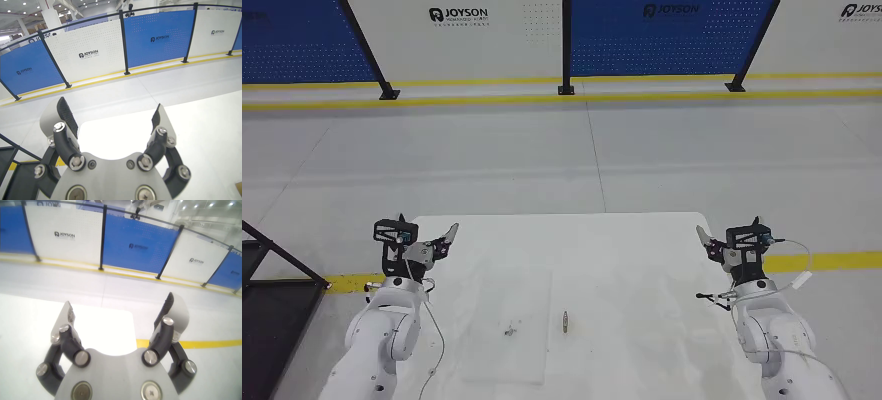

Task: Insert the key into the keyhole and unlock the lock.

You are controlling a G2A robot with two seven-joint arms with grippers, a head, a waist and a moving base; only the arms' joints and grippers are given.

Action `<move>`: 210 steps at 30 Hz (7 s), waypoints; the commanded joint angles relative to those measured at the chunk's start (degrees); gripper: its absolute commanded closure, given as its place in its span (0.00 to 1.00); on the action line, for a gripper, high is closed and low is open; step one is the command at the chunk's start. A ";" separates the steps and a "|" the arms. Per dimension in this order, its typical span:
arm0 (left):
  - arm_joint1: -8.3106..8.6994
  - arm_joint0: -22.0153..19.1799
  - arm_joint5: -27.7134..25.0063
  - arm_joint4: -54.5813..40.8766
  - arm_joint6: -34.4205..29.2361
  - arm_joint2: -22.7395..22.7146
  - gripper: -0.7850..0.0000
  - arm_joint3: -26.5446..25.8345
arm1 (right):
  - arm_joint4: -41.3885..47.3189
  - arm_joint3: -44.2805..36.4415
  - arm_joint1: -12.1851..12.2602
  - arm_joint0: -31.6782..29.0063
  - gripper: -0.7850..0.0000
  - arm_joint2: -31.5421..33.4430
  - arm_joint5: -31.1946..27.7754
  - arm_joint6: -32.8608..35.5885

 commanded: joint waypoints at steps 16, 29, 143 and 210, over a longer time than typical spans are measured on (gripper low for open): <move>1.16 30.14 -17.34 13.97 -2.96 -1.42 0.00 -20.16 | 0.00 0.00 0.00 0.00 0.00 0.00 0.00 0.00; -0.25 26.86 -6.35 19.79 -16.52 12.44 0.07 -13.35 | 0.00 0.00 0.00 0.00 0.00 0.00 0.00 0.00; 1.08 26.56 -32.01 -0.79 41.76 2.39 1.00 0.17 | -25.05 -3.41 -0.99 -6.52 0.00 -26.43 -17.27 4.22; 1.02 26.25 -31.34 -2.16 40.92 3.09 1.00 -0.20 | 5.58 6.95 -5.01 0.93 1.00 -29.54 -20.00 -4.07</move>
